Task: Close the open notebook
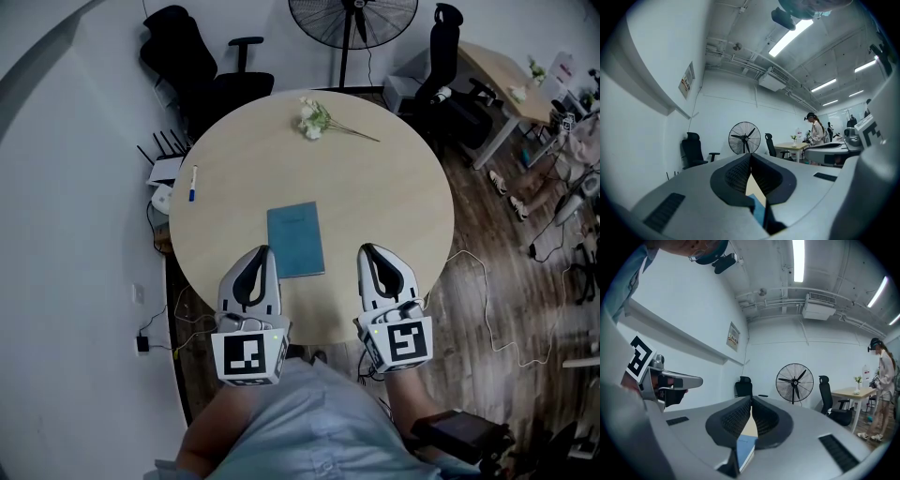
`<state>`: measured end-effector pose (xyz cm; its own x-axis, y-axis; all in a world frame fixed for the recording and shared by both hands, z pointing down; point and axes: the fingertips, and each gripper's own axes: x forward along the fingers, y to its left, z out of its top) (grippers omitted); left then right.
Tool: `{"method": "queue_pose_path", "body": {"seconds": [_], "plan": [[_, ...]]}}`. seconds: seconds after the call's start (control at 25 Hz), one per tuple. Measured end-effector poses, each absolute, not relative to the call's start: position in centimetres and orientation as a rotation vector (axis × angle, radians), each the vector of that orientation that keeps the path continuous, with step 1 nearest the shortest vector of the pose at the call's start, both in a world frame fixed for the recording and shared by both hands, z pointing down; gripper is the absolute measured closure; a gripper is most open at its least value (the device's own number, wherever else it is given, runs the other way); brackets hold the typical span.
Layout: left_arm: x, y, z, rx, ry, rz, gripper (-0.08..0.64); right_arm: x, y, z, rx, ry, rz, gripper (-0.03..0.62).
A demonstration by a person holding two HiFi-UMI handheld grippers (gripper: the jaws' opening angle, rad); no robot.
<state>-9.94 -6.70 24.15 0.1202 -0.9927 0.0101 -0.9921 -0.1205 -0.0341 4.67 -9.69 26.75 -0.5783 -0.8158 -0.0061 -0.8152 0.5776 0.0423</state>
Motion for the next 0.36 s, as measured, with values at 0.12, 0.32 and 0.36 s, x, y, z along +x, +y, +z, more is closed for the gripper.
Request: {"method": "queue_pose_path", "body": {"seconds": [0.12,0.32,0.36], "plan": [[-10.1,-6.91,24.43,-2.339,2.071,-0.049,0.54,4.68,-9.88,27.05,1.447,-2.773,-0.053,0.543],[-10.01,-7.48,24.54,-2.346,2.065,-0.059,0.54,4.54,-10.47,27.09,1.443,-2.767,-0.053,0.543],[-9.98,-7.56,24.56,-2.348,2.065,-0.061,0.54,4.51,-10.55,27.06,1.442,-2.767,-0.052,0.543]]}}
